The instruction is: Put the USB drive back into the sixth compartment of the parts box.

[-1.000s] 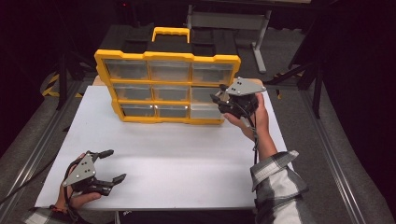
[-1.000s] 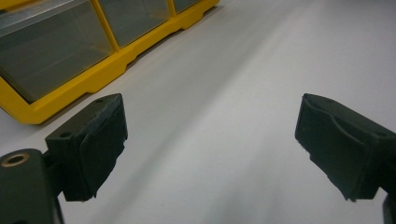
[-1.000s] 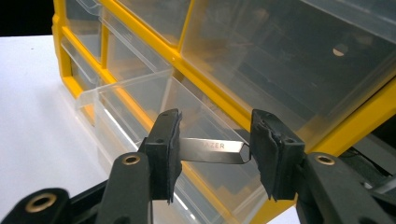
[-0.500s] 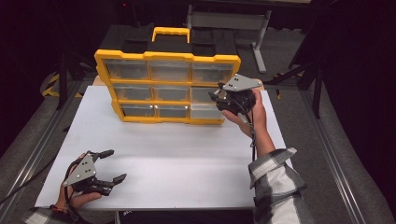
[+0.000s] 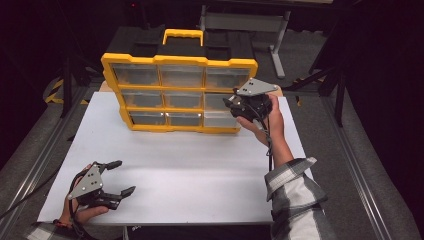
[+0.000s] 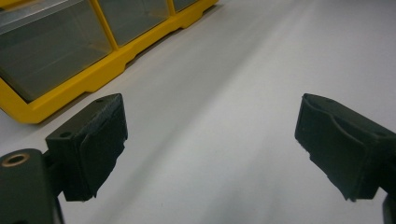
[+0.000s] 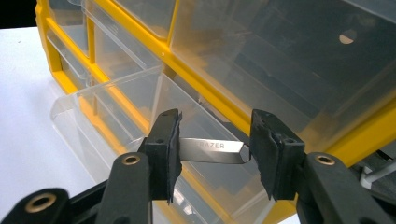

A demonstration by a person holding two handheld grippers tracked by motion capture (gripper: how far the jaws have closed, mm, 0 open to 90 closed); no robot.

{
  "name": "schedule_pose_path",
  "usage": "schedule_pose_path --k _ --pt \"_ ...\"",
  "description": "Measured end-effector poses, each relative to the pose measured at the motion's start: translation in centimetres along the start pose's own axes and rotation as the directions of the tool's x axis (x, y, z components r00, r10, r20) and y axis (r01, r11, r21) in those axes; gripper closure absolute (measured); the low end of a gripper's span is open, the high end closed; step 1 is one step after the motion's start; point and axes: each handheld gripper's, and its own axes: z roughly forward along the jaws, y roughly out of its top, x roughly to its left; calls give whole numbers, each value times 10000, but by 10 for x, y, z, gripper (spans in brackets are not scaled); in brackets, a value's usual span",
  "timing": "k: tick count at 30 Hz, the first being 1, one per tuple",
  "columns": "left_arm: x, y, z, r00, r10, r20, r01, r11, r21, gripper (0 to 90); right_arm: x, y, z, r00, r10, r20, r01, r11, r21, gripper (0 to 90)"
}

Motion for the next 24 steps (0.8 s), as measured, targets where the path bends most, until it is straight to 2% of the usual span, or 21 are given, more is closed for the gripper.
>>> schedule_pose_path --k 16,24 --pt "0 0 0 10000 2 -28 -2 10000 -9 103 2 1 1 9998 149 -120 -149 9999 15 527" --pt "1 0 0 10000 -12 -5 12 10000 -1 104 6 4 -10 9998 189 -40 -190 9985 -513 565"
